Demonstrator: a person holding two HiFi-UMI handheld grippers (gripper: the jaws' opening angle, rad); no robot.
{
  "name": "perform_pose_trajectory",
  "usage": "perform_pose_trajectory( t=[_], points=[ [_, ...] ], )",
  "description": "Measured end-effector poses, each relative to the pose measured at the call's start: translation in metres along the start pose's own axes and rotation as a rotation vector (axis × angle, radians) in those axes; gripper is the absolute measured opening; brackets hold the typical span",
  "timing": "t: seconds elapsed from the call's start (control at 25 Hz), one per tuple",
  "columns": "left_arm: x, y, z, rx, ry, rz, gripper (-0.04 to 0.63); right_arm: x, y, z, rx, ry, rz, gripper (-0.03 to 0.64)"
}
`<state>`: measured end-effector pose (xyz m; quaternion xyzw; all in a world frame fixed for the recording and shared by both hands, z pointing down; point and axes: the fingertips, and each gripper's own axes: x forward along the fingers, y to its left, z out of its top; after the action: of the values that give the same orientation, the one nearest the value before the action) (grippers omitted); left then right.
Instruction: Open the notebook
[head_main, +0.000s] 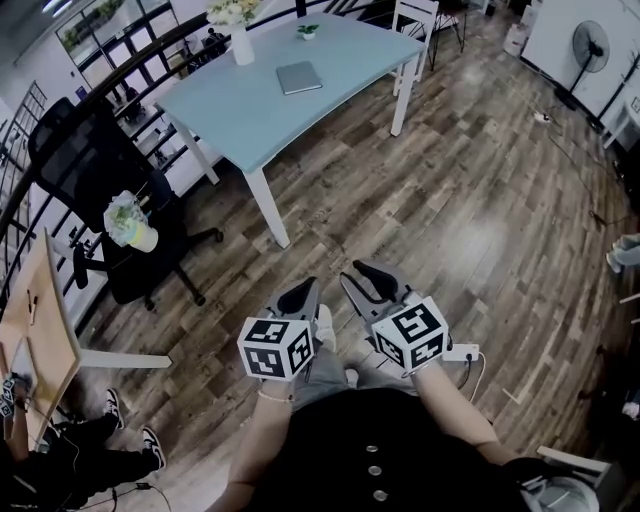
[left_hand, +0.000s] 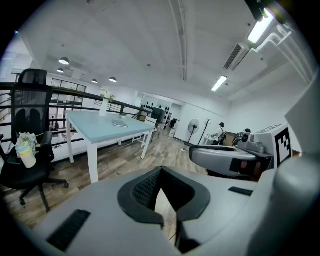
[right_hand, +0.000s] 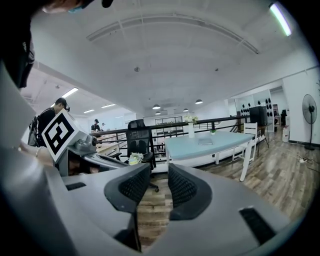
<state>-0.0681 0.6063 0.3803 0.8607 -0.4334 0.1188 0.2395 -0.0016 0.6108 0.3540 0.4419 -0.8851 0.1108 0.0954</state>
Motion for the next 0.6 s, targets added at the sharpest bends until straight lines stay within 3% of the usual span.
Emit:
perform_pose_trajectory(
  t=[0.6],
  points=[
    [0.105, 0.118, 0.095, -0.048, -0.018, -0.04, 0.017, 0.154, -0.075, 0.059, -0.033, 0.032, -0.008, 0.117]
  ],
)
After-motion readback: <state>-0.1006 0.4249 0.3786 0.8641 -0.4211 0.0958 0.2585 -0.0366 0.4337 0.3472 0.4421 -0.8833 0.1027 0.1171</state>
